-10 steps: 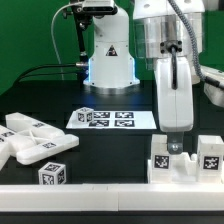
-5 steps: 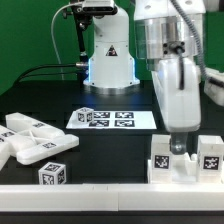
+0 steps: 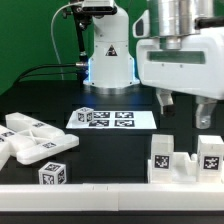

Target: Assemble chair

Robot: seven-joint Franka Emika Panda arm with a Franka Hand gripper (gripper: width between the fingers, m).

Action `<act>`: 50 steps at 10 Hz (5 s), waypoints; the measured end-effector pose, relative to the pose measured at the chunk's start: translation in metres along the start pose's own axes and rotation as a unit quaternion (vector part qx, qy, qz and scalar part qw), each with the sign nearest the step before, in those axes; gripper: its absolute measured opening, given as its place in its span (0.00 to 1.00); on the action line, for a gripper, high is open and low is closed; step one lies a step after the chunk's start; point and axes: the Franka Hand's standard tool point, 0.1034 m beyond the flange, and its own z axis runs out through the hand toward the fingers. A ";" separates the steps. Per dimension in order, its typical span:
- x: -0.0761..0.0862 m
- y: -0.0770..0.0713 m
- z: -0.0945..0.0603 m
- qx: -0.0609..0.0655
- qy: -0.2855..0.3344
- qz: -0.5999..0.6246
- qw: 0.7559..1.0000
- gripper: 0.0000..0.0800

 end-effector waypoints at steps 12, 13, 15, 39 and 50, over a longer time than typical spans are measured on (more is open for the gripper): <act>0.026 0.032 0.009 0.016 0.064 -0.466 0.882 0.81; 0.028 0.037 0.012 0.016 0.056 -0.456 0.888 0.81; 0.031 0.039 0.016 0.030 0.090 -0.454 0.886 0.81; 0.041 0.057 0.080 0.039 0.192 -0.466 0.863 0.04; 0.041 0.074 0.006 -0.043 -0.109 -0.454 0.883 0.04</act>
Offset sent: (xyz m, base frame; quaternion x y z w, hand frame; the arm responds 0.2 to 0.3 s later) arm -0.0130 0.0028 0.0074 0.0161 0.0038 -0.2610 0.9652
